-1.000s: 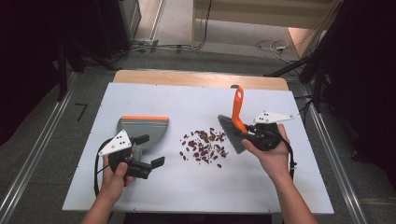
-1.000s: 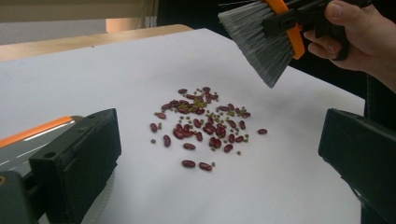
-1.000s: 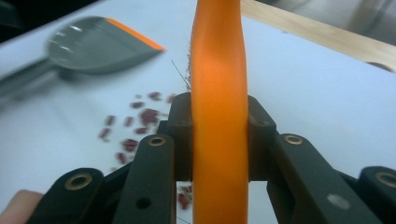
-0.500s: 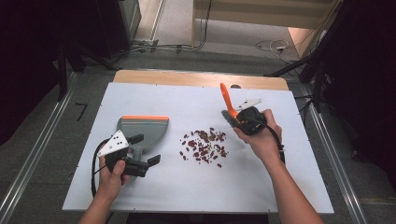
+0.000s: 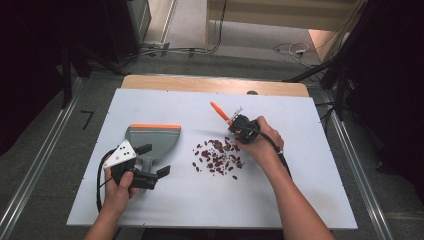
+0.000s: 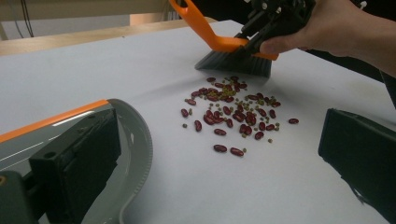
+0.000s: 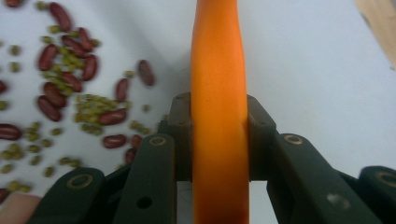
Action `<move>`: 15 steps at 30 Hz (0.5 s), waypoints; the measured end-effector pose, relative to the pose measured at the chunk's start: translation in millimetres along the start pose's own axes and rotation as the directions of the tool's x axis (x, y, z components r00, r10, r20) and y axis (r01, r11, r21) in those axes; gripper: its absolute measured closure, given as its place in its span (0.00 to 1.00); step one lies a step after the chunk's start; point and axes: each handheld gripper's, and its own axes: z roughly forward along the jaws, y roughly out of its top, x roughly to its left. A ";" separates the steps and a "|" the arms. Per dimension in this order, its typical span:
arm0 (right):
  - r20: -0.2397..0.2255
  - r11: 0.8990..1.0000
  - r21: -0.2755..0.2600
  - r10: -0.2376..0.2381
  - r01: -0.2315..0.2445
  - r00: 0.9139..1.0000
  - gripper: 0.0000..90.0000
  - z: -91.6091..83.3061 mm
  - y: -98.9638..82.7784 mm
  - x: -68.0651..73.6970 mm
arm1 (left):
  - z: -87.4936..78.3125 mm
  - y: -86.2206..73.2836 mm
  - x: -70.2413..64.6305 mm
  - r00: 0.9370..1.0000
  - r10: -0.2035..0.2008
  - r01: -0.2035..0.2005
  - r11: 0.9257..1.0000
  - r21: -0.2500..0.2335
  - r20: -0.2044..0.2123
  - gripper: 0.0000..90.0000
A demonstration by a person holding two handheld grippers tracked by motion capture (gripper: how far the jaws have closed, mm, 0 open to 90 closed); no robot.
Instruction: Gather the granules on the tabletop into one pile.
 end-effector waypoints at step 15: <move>-0.092 0.998 -0.037 -0.061 0.058 0.994 0.76 -12.0 -10.8 29.9 | 1.0 0.2 1.5 1.000 -0.009 0.009 1.000 0.004 0.005 0.00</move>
